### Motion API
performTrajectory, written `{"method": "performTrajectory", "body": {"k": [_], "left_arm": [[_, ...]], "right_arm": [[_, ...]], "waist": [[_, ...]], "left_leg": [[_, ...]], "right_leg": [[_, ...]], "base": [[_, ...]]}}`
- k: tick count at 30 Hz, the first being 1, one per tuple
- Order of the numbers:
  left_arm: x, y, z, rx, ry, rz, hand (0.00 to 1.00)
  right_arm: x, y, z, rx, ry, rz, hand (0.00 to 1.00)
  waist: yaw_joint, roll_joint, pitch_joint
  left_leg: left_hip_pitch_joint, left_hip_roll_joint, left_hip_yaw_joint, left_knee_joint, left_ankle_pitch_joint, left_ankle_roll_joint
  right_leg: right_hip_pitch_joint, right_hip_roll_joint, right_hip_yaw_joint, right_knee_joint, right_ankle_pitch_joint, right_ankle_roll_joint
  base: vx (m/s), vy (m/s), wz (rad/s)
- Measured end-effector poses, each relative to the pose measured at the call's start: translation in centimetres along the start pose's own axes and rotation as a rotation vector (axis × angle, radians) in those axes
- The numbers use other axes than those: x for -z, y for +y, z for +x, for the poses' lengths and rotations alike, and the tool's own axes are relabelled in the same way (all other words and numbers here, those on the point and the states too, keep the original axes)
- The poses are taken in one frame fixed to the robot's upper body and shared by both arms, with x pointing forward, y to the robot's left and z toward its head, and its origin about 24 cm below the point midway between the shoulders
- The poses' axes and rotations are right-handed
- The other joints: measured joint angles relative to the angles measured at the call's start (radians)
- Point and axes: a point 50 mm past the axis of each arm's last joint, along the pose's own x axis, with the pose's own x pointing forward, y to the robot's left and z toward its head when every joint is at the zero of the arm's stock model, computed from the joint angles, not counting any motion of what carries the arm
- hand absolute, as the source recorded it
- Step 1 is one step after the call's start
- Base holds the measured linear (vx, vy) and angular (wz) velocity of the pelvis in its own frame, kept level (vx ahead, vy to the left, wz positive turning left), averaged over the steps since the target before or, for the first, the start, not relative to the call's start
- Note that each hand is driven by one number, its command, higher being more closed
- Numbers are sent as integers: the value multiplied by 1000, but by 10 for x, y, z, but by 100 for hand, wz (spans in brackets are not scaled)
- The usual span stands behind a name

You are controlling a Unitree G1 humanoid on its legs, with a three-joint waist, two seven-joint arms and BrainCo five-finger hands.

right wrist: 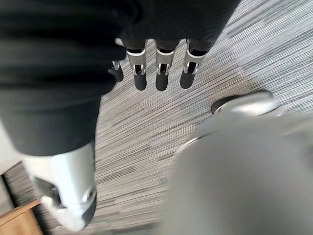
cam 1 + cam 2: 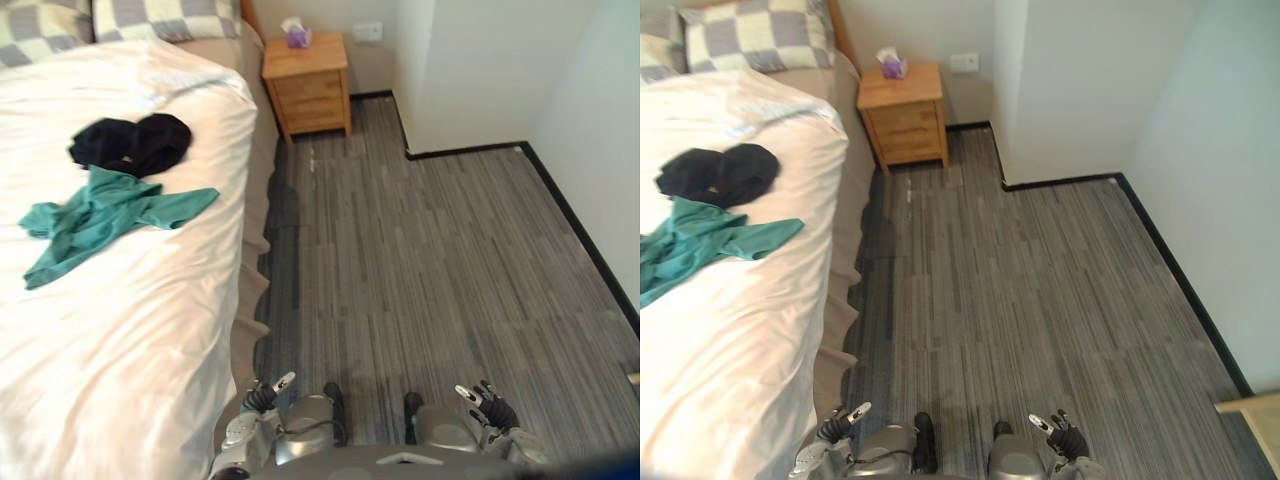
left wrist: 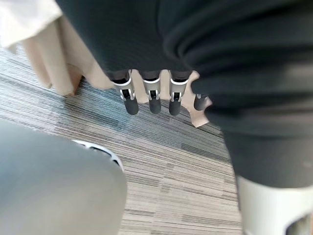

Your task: Tidy the bed and pick cloth on bed and put in laundry

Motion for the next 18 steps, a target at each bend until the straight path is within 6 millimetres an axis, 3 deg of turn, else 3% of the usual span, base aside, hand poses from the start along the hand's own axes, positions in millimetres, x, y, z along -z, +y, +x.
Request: {"method": "performTrajectory", "body": {"k": [2,5,6,7,8,9,10,11,12,14,16,18], "left_arm": [[4,3,-1,-5,12,-8,0],[4,1,-1,-4,6,-24,0],[9,7,-2,-19,24,-24,0],[13,13,-3,-34,41,-13,0],[15,18,-4,-43,59,16,0],[13,26,-3,-59,64,50,0],[11,30,-3,-67,66,58,0],[12,32,-3,-71,71,65,0],[12,32,-3,-67,78,89,0],[15,28,-4,-47,93,123,0],[14,16,-2,-6,93,156,0],[8,7,1,15,78,148,0]], "right_arm": [[-3,2,1,-8,-6,-2,0],[-6,0,2,-2,-10,-8,0],[-6,3,3,-9,-9,-5,0],[-3,5,2,-9,1,3,0],[4,10,2,-19,24,16,0],[7,18,2,-38,35,13,0],[7,22,3,-47,35,17,0],[7,23,4,-48,36,19,0],[6,24,4,-50,37,20,0],[3,21,5,-44,30,12,0],[-5,18,7,-42,18,-1,0],[-8,20,8,-48,12,15,0]], "waist": [[-4,15,-3],[-3,21,-17],[-1,9,-28],[0,-5,-47],[1,-37,-85],[-2,-79,-103],[-8,-103,-103],[-11,-107,-101],[-17,-110,-93],[-23,-82,-80],[-30,-46,-73],[-40,-45,-71]], "left_leg": [[-59,33,27,118,-26,-10],[-136,36,66,113,-21,26],[-140,28,76,136,-31,92],[-140,12,81,134,-48,109],[-142,-22,97,117,-70,121],[-134,-68,100,100,-91,137],[-97,-96,100,80,-94,153],[-70,-102,99,71,-99,159],[3,-109,90,44,-100,166],[109,-103,39,-13,-91,167],[227,-48,9,-101,-64,142],[256,-17,-18,-129,-46,128]], "right_leg": [[11,13,25,-25,-14,5],[5,-20,39,-19,-56,33],[5,-40,47,4,-88,49],[-4,-60,43,21,-102,66],[-36,-94,40,103,-117,92],[-136,-135,39,348,-110,135],[-203,-173,33,511,-29,154],[-222,-188,25,583,27,153],[-241,-211,1,691,34,146],[-255,-202,-70,734,-2,90],[-294,-116,-156,575,-33,41],[-359,-58,-192,353,-13,40]], "base": [[154,93,-19],[234,186,-25],[275,241,-32],[388,238,-17],[402,108,3],[600,151,13],[522,99,24],[520,77,29],[526,28,28],[605,-18,18],[471,-56,19],[508,-145,50]]}}
